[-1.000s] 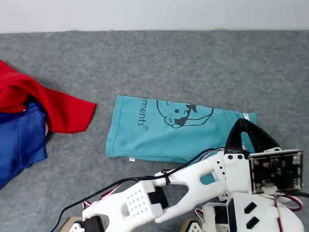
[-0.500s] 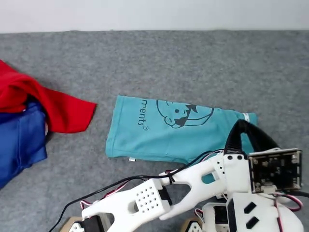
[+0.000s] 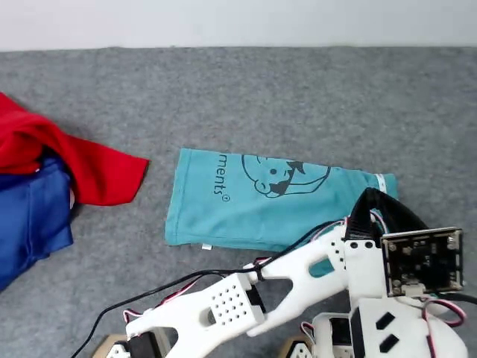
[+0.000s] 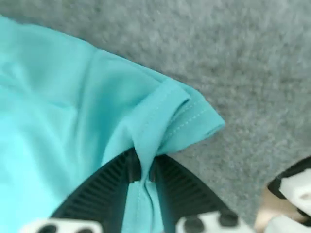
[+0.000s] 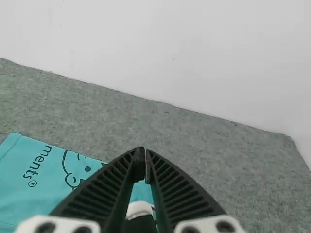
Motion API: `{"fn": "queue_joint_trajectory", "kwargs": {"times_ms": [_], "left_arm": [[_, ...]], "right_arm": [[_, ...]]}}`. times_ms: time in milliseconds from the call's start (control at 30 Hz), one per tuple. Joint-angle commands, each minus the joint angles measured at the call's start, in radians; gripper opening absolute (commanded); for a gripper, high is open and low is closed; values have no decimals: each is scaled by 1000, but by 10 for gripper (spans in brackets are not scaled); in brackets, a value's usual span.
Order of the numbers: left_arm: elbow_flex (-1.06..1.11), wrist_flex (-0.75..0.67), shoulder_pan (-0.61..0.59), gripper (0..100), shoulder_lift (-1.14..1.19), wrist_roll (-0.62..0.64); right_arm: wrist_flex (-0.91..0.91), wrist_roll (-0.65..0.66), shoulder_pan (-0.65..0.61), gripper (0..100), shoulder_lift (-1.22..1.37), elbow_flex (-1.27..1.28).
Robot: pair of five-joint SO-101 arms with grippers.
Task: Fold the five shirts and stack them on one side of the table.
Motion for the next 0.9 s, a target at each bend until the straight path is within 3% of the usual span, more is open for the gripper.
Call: {"fn": "queue_joint_trajectory", "kwargs": {"times_ms": [0,500,867], "left_arm": [[-96,15,-38,14,-8,-37],[-120,-101,-203,14,35,-104],[-124,-150,-210,15,91,-215]], "right_arm": [[4,-5,-4,15,-5,-34],[4,-5,-8,15,-5,-28],[4,-5,-8,15,-5,-26]]}}
